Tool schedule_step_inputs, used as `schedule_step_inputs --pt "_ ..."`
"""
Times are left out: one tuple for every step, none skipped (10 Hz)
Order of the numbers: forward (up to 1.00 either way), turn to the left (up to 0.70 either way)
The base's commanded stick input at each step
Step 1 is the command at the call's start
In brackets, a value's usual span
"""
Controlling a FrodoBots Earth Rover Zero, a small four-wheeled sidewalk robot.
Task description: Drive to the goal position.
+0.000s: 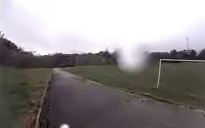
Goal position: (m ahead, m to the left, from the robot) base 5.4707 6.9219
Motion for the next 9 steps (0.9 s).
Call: schedule_step_inputs --pt "0.70 0.29" --pt "0.70 0.10" --pt "0.70 0.00" --pt "0.70 0.00" --pt "0.70 0.00" --pt "0.70 0.17" --pt "0.70 0.35" --pt "0.70 0.35" --pt "0.70 0.35"
